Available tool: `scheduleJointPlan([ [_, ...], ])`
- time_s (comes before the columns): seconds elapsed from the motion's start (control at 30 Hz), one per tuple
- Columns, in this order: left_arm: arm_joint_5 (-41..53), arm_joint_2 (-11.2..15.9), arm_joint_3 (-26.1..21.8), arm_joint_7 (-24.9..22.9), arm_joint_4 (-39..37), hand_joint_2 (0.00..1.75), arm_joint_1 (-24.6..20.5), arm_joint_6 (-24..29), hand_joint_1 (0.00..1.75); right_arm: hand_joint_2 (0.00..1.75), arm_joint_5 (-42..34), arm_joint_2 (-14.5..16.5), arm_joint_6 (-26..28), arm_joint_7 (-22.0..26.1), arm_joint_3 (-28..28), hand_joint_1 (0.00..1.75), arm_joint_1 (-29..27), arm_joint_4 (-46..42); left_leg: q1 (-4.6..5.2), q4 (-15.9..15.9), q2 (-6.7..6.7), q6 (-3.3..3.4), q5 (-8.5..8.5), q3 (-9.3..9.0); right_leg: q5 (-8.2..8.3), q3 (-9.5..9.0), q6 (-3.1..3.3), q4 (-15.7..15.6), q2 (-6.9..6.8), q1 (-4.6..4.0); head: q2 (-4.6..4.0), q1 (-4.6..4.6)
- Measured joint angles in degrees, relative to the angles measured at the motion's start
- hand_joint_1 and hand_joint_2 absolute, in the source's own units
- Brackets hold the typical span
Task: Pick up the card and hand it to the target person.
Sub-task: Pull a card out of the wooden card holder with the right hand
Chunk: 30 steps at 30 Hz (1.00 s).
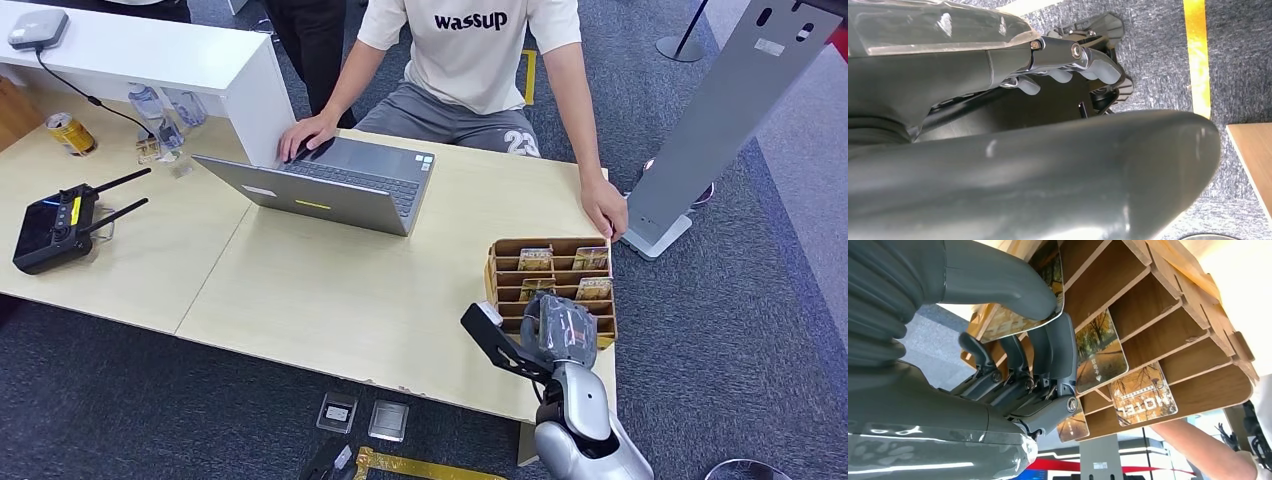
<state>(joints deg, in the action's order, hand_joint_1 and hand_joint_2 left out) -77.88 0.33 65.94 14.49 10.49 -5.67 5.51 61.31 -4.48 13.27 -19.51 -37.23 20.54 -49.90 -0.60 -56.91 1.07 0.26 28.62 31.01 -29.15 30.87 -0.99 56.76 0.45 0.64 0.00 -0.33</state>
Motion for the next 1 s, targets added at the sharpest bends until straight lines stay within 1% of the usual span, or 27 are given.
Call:
scheduleJointPlan([
  [0.03, 0.00, 0.00, 0.00, 0.00, 0.01, 0.00, 0.00, 0.00, 0.00, 1.75, -0.02, 0.00, 0.00, 0.05, -0.01, 1.71, 0.02, 0.00, 0.00, 0.00, 0.00, 0.00, 0.00, 0.00, 0.00, 0.00, 0.00, 0.00, 0.00, 0.00, 0.00, 0.00],
  [0.17, 0.10, 0.00, 0.01, 0.04, 0.00, 1.75, 0.00, 0.09, 0.00, 1.75, -0.13, 0.00, -0.01, 0.29, -0.02, 1.71, 0.09, 0.00, 0.00, 0.00, 0.00, 0.00, 0.00, 0.00, 0.00, 0.00, 0.00, 0.00, 0.00, 0.00, 0.00, 0.00],
  [0.43, 1.40, 0.00, 0.51, 0.67, 0.00, 1.75, 0.00, 0.48, 0.00, 1.75, -0.58, 0.00, 0.00, 0.45, -0.04, 1.71, 0.23, 0.05, 0.00, 0.00, 0.00, 0.00, 0.00, -0.02, 0.00, -0.01, 0.00, 0.00, 0.00, 0.00, 0.00, 0.00],
  [0.77, 0.85, 0.00, 0.61, 1.15, 0.00, 1.75, 0.01, 0.33, 0.00, 1.75, -1.67, -0.05, 0.03, 0.45, -0.06, 1.71, 0.39, 0.02, 0.00, 0.00, -0.01, 0.00, 0.00, -0.03, 0.00, -0.02, 0.00, 0.00, 0.00, 0.00, 0.00, 0.00],
  [0.9, 0.64, 0.00, 0.61, 1.12, 0.00, 1.75, 0.02, 0.33, 0.00, 1.75, -2.62, -0.51, 0.00, 0.08, -0.05, 1.71, 0.39, -0.98, 0.00, 0.00, 0.00, 0.00, 0.00, -0.03, 0.00, -0.02, 0.00, 0.00, 0.00, 0.00, 0.00, 0.00],
  [1.0, 0.54, 0.00, 0.61, 1.11, 0.00, 1.75, 0.05, 0.28, 0.00, 1.75, -3.33, -1.49, -1.24, -1.44, 0.02, 1.71, 0.28, -3.68, 0.00, -0.01, 0.00, 0.00, 0.00, -0.02, 0.00, -0.01, 0.00, 0.00, 0.00, 0.00, 0.00, 0.00],
])
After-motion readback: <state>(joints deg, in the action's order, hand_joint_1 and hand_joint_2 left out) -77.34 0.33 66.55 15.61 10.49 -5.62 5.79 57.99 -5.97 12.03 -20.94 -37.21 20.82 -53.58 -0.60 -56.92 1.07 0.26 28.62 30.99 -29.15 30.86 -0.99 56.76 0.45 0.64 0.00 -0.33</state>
